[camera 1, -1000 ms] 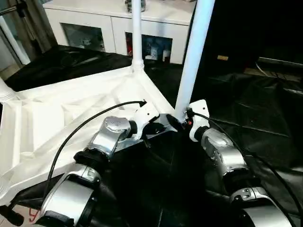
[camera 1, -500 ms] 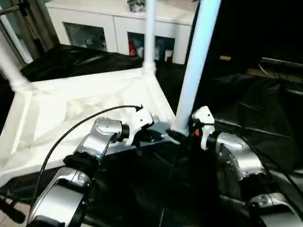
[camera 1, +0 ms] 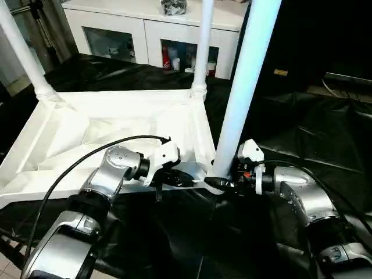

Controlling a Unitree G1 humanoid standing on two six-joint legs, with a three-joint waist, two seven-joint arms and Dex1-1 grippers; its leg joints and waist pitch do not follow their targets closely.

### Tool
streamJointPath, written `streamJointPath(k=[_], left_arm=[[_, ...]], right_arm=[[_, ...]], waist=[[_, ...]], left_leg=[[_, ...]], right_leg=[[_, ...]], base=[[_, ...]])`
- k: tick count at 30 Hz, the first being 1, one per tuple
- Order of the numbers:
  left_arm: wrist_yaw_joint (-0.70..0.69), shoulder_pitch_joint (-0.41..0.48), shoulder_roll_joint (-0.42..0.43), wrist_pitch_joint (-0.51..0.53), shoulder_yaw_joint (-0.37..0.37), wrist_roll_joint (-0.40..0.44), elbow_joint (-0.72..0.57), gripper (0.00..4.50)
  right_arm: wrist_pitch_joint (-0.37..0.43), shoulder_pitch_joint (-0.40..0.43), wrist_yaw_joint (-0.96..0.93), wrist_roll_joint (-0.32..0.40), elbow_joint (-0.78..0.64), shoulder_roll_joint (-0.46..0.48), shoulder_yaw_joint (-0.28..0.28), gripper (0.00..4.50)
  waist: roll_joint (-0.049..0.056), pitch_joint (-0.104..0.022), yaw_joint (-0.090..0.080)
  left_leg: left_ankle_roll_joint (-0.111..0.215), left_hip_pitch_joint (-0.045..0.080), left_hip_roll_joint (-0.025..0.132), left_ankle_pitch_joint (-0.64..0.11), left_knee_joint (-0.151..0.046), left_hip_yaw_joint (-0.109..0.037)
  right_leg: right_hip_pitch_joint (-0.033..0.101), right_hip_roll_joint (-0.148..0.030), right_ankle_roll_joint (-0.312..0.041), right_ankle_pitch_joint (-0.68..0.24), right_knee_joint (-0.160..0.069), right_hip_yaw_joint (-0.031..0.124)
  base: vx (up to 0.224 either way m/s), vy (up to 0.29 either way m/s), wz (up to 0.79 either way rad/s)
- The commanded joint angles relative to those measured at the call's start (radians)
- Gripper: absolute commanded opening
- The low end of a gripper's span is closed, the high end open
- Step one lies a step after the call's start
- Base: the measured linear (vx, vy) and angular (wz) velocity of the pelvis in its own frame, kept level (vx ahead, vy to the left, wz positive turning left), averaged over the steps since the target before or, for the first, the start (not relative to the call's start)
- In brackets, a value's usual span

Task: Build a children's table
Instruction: Rotate leg to tighten

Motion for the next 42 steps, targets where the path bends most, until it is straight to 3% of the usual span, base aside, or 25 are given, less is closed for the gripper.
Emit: streamJointPath(k=[1,5,11,13,16,18,22,23,26,28,33,42], left_arm=[[0.004,0.006,-0.013,-0.005,-0.006,-0.024,-0.013,0.0],[0.065,-0.008,-0.037,0.001,0.003,-0.013,-0.006,0.0],[0.294,-0.076,-0.117,0.03,0.031,0.03,0.068,0.0],[0.415,-0.114,-0.165,0.053,0.05,0.04,0.111,0.0],[0.477,-0.132,-0.2,0.069,0.054,0.044,0.126,0.0],[0.501,-0.138,-0.222,0.073,0.051,0.045,0.13,0.0],[0.495,-0.138,-0.248,0.06,0.041,0.045,0.132,0.0],[0.484,-0.135,-0.248,0.055,0.038,0.045,0.13,0.0],[0.442,-0.121,-0.227,0.042,0.03,0.043,0.118,0.0],[0.41,-0.112,-0.21,0.035,0.025,0.039,0.108,0.0],[0.312,-0.087,-0.164,0.016,0.018,0.025,0.08,0.0],[0.149,-0.046,-0.106,0.0,0.006,-0.01,0.027,0.0]], right_arm=[[0.021,0.019,0.03,0.008,-0.015,0.008,0.026,2.83],[0.021,0.011,-0.056,-0.006,0.007,0.04,0.01,2.74],[-0.02,-0.057,-0.423,-0.085,0.166,0.143,-0.049,2.72],[-0.016,-0.087,-0.578,-0.104,0.218,0.193,-0.073,2.71],[-0.003,-0.107,-0.681,-0.099,0.246,0.24,-0.098,2.71],[-0.013,-0.122,-0.724,-0.106,0.267,0.27,-0.1,2.71],[-0.062,-0.146,-0.727,-0.118,0.298,0.305,-0.084,2.71],[-0.069,-0.149,-0.717,-0.109,0.301,0.309,-0.087,3.27],[-0.069,-0.149,-0.671,-0.086,0.288,0.299,-0.094,3.4],[-0.076,-0.141,-0.636,-0.09,0.276,0.277,-0.082,3.77],[-0.113,-0.12,-0.48,-0.089,0.247,0.196,-0.055,3.77],[-0.117,-0.094,-0.266,-0.058,0.185,0.104,-0.041,3.77]], waist=[[-0.007,-0.06,0.002],[-0.008,-0.059,0.001],[-0.006,-0.054,-0.015],[-0.009,-0.056,-0.018],[-0.009,-0.058,-0.021],[-0.007,-0.063,-0.02],[-0.008,-0.064,-0.022],[-0.009,-0.063,-0.022],[-0.008,-0.061,-0.022],[-0.008,-0.062,-0.022],[-0.004,-0.064,-0.021],[-0.005,-0.062,-0.013]], left_leg=[[0.079,0.003,0.048,-0.128,-0.065,-0.018],[0.072,0.004,0.048,-0.143,-0.067,-0.018],[0.018,0.012,0.043,-0.186,-0.072,-0.022],[0.014,0.009,0.04,-0.177,-0.071,-0.022],[0.025,0.005,0.039,-0.15,-0.07,-0.022],[0.053,0.002,0.039,-0.107,-0.066,-0.021],[0.072,0.001,0.038,-0.095,-0.063,-0.019],[0.078,0.001,0.038,-0.101,-0.064,-0.019],[0.08,0.002,0.039,-0.121,-0.065,-0.019],[0.081,0.001,0.04,-0.121,-0.065,-0.02],[0.109,0.0,0.041,-0.095,-0.061,-0.019],[0.1,0.001,0.047,-0.127,-0.062,-0.017]], right_leg=[[0.052,-0.073,-0.255,-0.123,-0.067,0.049],[0.05,-0.074,-0.248,-0.156,-0.072,0.05],[0.041,-0.075,-0.208,-0.292,-0.089,0.052],[0.044,-0.074,-0.203,-0.277,-0.088,0.052],[0.048,-0.073,-0.211,-0.223,-0.082,0.052],[0.052,-0.074,-0.23,-0.132,-0.073,0.053],[0.054,-0.073,-0.251,-0.083,-0.069,0.051],[0.055,-0.074,-0.254,-0.084,-0.069,0.051],[0.054,-0.074,-0.252,-0.112,-0.072,0.051],[0.055,-0.075,-0.252,-0.109,-0.071,0.052],[0.057,-0.074,-0.28,-0.026,-0.062,0.051],[0.057,-0.073,-0.28,-0.073,-0.064,0.049]], base=[[0.0,0.0,0.0],[0.0,0.0,0.0],[0.0,0.0,0.0],[0.0,0.0,0.0],[0.0,0.0,0.0],[0.0,0.0,0.0],[0.0,0.0,0.0],[0.0,0.0,0.0],[0.0,0.0,0.0],[0.0,0.0,0.0],[0.0,0.0,0.0],[0.0,0.0,0.0]])
